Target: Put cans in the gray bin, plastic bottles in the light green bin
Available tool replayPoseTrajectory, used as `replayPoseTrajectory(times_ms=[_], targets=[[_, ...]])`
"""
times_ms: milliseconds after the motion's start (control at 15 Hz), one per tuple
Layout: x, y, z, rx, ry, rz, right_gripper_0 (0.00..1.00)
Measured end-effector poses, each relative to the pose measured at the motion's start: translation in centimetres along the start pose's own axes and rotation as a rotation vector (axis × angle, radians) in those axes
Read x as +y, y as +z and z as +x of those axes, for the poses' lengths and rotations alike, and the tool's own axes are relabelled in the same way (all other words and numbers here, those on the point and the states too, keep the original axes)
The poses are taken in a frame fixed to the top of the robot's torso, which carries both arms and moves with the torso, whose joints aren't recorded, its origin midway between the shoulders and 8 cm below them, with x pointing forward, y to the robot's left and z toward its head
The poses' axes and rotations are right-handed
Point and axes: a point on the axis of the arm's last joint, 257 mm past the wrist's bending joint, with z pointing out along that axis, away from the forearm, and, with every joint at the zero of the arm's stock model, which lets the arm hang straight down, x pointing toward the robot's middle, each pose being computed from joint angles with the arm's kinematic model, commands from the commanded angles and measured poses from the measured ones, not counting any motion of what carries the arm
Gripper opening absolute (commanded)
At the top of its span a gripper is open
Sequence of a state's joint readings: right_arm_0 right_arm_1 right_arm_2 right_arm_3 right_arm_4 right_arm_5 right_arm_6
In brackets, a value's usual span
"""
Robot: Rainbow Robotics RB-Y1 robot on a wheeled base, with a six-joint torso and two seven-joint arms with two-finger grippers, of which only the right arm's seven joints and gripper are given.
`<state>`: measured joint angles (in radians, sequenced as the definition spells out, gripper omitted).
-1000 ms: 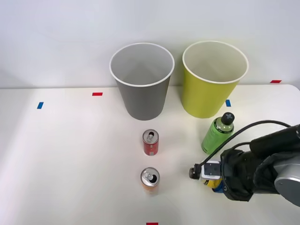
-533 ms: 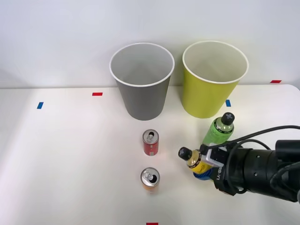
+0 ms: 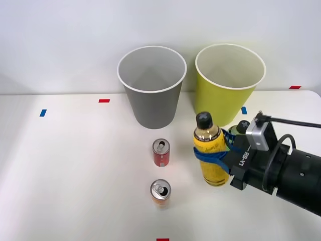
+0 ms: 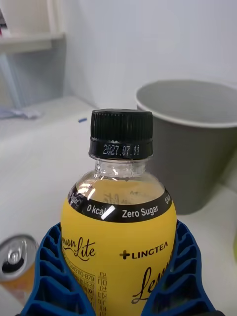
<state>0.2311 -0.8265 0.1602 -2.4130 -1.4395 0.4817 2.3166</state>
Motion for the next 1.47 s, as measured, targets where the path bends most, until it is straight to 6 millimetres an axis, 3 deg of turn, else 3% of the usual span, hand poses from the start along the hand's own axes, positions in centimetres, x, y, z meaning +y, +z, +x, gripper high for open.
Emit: replayPoseTrajectory(times_ms=[200, 400, 533, 1067, 1467], targets=[[0.1, -0.3, -5.2, -0.167, 0.064, 0.035, 0.00], [-1.7, -0.2, -10.9, -0.343, 0.106, 0.071, 0.00], [-3.7, -0.3, -13.5, -0.428, 0.126, 0.106, 0.00], [-14.1, 0.3, -18.6, -0.553, 0.109, 0.239, 0.00], [-22.2, 2.1, -19.3, -0.524, 0.083, 0.335, 0.00]])
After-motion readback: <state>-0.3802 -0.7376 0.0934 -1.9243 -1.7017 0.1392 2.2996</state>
